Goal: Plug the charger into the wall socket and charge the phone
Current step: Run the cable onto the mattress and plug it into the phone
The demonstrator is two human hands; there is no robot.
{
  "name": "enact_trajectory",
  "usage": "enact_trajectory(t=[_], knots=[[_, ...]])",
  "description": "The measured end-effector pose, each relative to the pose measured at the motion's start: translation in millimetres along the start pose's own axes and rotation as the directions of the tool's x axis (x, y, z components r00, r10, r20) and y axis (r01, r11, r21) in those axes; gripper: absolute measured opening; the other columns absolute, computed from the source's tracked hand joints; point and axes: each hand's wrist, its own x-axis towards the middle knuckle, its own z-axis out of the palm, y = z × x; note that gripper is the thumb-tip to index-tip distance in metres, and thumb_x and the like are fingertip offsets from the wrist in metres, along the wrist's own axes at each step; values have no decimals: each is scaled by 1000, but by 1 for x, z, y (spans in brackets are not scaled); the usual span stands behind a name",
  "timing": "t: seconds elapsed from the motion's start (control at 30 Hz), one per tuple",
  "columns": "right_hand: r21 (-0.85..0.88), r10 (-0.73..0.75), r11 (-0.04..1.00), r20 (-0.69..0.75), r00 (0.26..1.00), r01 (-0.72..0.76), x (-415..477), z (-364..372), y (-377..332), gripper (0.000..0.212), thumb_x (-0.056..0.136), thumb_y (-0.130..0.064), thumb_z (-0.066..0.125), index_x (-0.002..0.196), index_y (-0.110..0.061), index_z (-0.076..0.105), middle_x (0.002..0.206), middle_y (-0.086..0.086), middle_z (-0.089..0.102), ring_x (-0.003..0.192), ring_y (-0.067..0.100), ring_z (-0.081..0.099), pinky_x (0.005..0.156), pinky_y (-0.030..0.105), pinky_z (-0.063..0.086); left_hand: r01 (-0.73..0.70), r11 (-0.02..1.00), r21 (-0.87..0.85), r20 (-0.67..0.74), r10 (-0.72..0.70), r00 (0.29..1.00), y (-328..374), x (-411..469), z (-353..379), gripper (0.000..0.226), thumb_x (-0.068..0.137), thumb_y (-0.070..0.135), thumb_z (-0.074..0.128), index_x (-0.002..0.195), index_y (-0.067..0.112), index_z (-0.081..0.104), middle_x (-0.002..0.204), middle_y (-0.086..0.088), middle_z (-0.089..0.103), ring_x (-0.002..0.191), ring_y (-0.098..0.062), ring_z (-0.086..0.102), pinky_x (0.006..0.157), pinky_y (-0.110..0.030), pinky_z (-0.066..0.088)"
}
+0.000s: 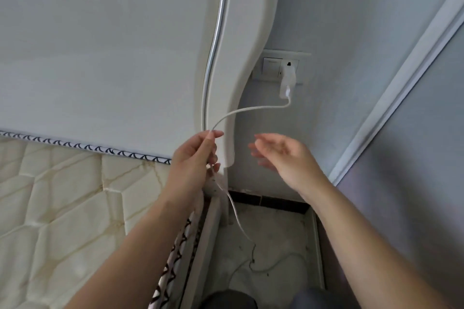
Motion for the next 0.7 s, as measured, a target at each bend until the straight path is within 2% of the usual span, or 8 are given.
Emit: enact_trajectory(t=[0.07, 0.17, 0.27, 0.33, 0.4, 0.5, 0.57, 0.7], knots=[[-131, 93, 989, 136, 986, -75, -21, 19, 13, 55, 57, -65, 70, 105, -43, 58, 108, -18, 67, 106, 1, 60, 91, 27, 49, -7, 998, 60, 46, 5, 999, 27, -3, 11, 24, 92, 28, 49, 83, 29, 72, 58, 12, 48, 54, -4, 46, 58, -20, 46], [-236, 149, 967, 213, 966, -97, -46, 39, 11, 58, 68, -52, 68, 122, -47, 47, 121, -37, 49, 118, -15, 42, 97, 15, 37, 77, 996, 50, 96, -81, 992, 62, -12, 26, 24, 92, 27, 49, 84, 28, 72, 57, 12, 49, 53, -4, 47, 61, -23, 47], [-205, 175, 971, 242, 954, -126, -63, 48, -20, 32, 83, -35, 63, 112, -46, 57, 110, -42, 53, 111, -20, 45, 86, 1, 35, 163, 986, 31, 90, -165, 982, 95, -17, 37, 25, 92, 26, 49, 84, 27, 72, 58, 12, 51, 55, -4, 49, 62, -21, 51], [-145, 203, 973, 179, 963, -179, -74, 48, -47, 17, 90, -24, 56, 100, -33, 66, 98, -25, 66, 96, -9, 59, 83, 7, 44, 185, 979, 80, 70, -191, 979, 117, -19, 40, 23, 92, 26, 49, 88, 25, 72, 60, 12, 56, 59, -3, 53, 63, -21, 52], [-89, 220, 973, 59, 974, -215, -88, 42, -79, 18, 93, -19, 50, 97, -26, 67, 86, -11, 71, 83, 3, 65, 76, 18, 53, 215, 962, 166, 70, -229, 971, 140, -22, 40, 21, 92, 32, 50, 93, 26, 70, 72, 14, 64, 69, -2, 60, 70, -23, 54], [21, 252, 968, -118, 961, -251, -104, 29, -141, 19, 92, -15, 50, 94, -26, 65, 75, -8, 74, 78, 11, 69, 69, 20, 55, 349, 906, 240, 22, -364, 931, 169, -40, 32, 23, 91, 37, 48, 100, 27, 67, 94, 9, 69, 86, -8, 63, 83, -31, 49], [90, 248, 968, -202, 947, -234, -109, 22, -182, 17, 92, -13, 52, 93, -23, 66, 73, -7, 75, 75, 14, 70, 68, 21, 55, 391, 878, 276, 11, -410, 912, 183, -60, 30, 26, 92, 31, 49, 111, 20, 64, 97, 6, 69, 87, -10, 61, 81, -27, 48], [197, 282, 952, -249, 927, -236, -120, 19, -279, 15, 91, -19, 54, 87, -24, 68, 74, -3, 76, 70, 15, 70, 61, 18, 54, 318, 865, 388, 189, -412, 891, 239, -103, 42, 29, 89, 14, 54, 117, 13, 61, 109, -3, 67, 95, -12, 61, 89, -26, 45]])
